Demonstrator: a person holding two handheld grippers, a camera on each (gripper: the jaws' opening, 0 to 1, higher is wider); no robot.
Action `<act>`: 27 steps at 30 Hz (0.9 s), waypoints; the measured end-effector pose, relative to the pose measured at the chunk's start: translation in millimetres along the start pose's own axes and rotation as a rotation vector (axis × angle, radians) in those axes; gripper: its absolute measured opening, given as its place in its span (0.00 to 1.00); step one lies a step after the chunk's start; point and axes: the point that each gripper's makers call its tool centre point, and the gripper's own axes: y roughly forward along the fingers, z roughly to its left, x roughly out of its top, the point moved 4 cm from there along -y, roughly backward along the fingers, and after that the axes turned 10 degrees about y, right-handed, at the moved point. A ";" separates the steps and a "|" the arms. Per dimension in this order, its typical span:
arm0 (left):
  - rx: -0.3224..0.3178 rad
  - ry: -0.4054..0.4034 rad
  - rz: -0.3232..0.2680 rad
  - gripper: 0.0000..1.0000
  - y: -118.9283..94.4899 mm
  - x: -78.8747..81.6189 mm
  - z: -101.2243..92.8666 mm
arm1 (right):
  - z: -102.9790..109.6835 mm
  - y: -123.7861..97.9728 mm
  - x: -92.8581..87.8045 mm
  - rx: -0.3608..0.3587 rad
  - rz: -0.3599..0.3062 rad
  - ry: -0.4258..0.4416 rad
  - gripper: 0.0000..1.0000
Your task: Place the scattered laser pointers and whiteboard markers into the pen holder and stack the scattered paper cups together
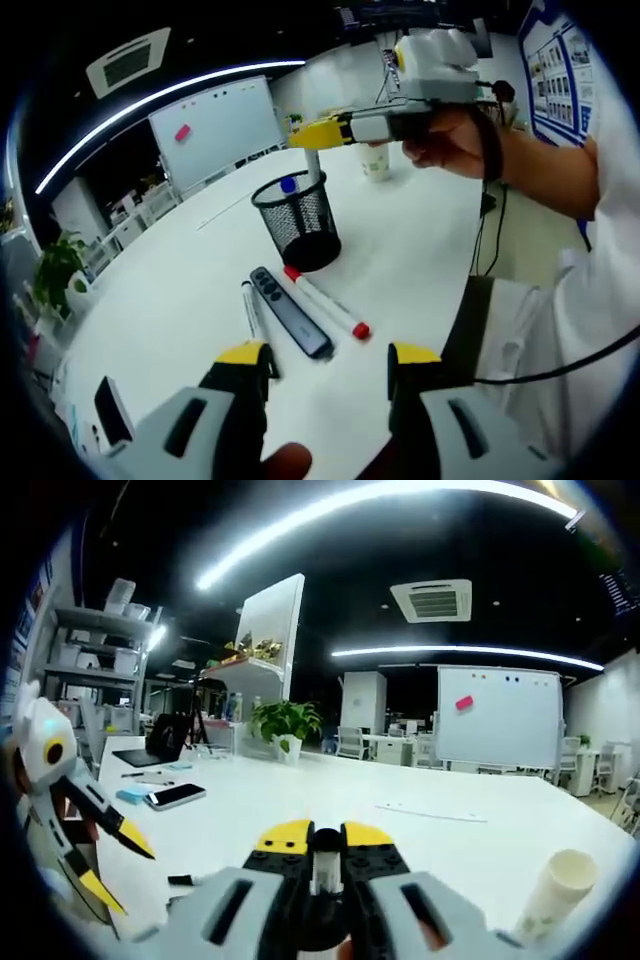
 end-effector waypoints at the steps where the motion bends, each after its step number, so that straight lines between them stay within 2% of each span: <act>1: 0.000 -0.002 0.001 0.49 0.0 -0.5 0.2 | -0.1 0.1 -0.6 0.000 0.001 0.000 0.11; 27: 0.000 -0.011 -0.002 0.49 0.9 -1.1 1.1 | -2.2 4.0 -9.7 -0.001 0.018 -0.010 0.11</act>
